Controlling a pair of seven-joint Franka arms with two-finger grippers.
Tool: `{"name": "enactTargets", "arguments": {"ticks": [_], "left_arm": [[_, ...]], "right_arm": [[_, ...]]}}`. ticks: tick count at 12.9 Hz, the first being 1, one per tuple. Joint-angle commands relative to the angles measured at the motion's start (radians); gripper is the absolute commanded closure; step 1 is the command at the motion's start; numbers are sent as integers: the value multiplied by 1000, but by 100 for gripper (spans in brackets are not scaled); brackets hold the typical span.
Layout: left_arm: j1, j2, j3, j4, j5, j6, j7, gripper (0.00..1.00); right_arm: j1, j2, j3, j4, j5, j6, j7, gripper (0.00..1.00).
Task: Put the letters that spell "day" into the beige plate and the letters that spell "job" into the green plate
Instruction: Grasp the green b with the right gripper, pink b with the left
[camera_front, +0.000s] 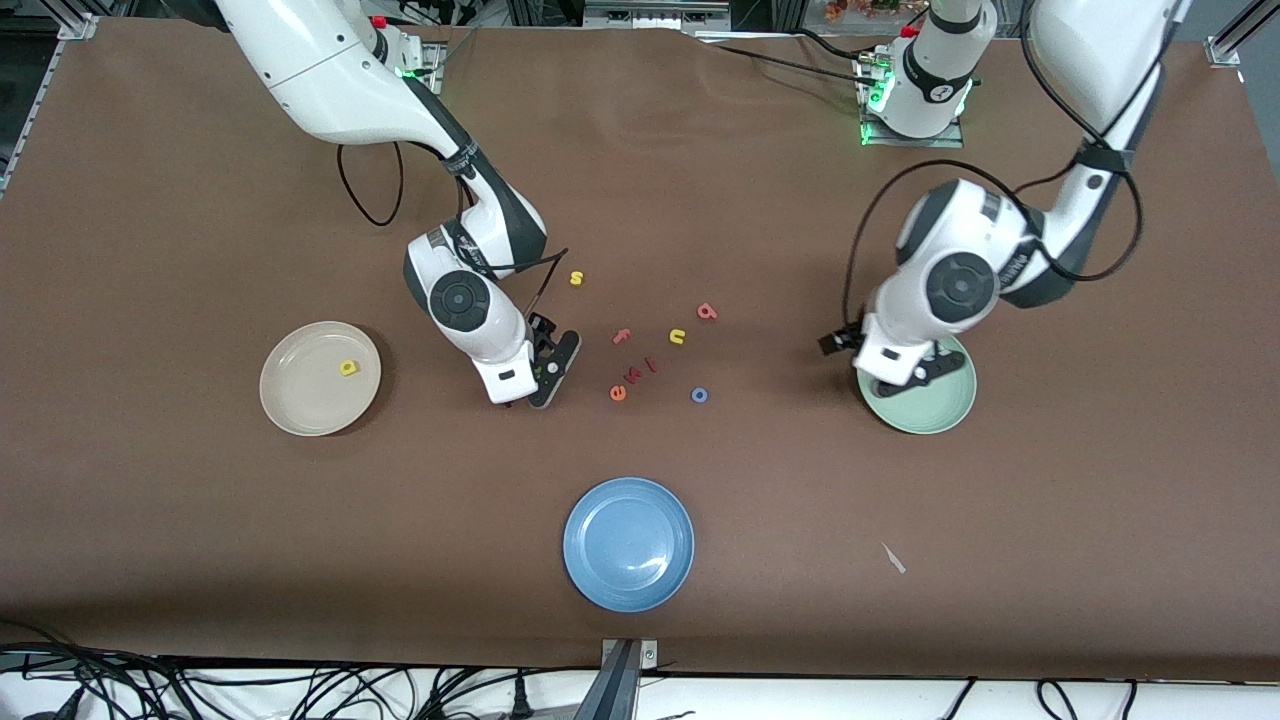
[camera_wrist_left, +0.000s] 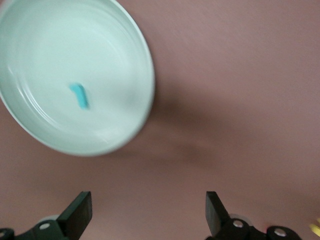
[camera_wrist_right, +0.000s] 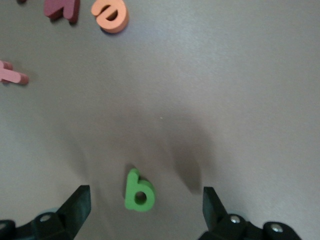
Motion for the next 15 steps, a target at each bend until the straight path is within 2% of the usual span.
{"name": "enactTargets", "arguments": {"ticks": [1, 3, 5, 11, 12, 14, 15], "left_arm": [[-23, 5, -70, 6, -26, -10, -118, 0], [-88, 11, -87, 6, -26, -5, -188, 0], [-139, 30, -87, 12, -27, 1, -196, 0], [-198, 126, -83, 1, -41, 180, -301, 1], [-198, 140, -83, 1, -35, 199, -301, 7], [-207, 169, -81, 1, -34, 248, -314, 27], [-210, 189, -81, 3, -32, 272, -321, 32]], "right_arm": [[7, 14, 5, 24, -12, -1, -11, 9], [18, 14, 3, 16, -16, -2, -11, 19], [22, 11, 2, 12, -30, -5, -5, 19], [22, 3, -4, -7, -51, -2, -2, 19], [22, -3, -4, -18, -51, -1, -2, 20], [22, -18, -8, -42, -51, 7, -2, 23], [22, -20, -12, -50, -53, 20, -2, 23]]}}
